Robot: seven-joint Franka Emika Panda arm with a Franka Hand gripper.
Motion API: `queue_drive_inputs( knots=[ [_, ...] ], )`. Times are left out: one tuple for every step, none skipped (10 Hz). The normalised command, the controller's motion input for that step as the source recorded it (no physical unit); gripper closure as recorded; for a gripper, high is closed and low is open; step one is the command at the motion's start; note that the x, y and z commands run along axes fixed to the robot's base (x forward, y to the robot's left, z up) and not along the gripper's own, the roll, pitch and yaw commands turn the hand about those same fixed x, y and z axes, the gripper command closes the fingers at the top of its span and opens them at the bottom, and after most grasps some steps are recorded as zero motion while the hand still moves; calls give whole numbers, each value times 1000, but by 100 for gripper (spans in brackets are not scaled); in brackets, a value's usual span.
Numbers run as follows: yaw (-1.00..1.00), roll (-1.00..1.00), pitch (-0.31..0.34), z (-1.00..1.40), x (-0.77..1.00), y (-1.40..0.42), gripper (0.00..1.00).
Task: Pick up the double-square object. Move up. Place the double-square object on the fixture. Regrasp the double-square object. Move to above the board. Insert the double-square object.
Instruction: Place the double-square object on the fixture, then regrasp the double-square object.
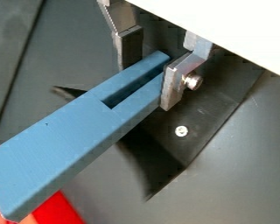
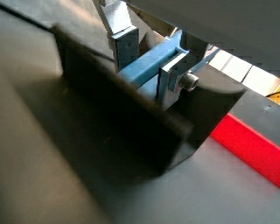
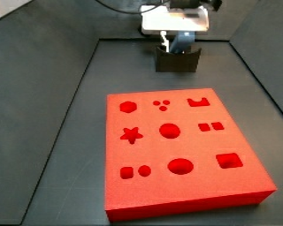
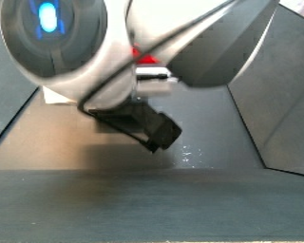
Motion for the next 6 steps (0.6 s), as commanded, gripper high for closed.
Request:
queue_drive_inputs(
  knots=[
    [-117, -157, 23, -543, 105, 76, 100],
    [-107, -131, 8, -482, 74, 61, 100],
    [0, 0, 0, 0, 0, 0, 0],
    [3, 25, 9, 1000, 0, 0, 0],
    [12, 32, 13, 1000, -7, 2, 0],
    [19, 50, 24, 1000, -27, -2, 0]
  ],
)
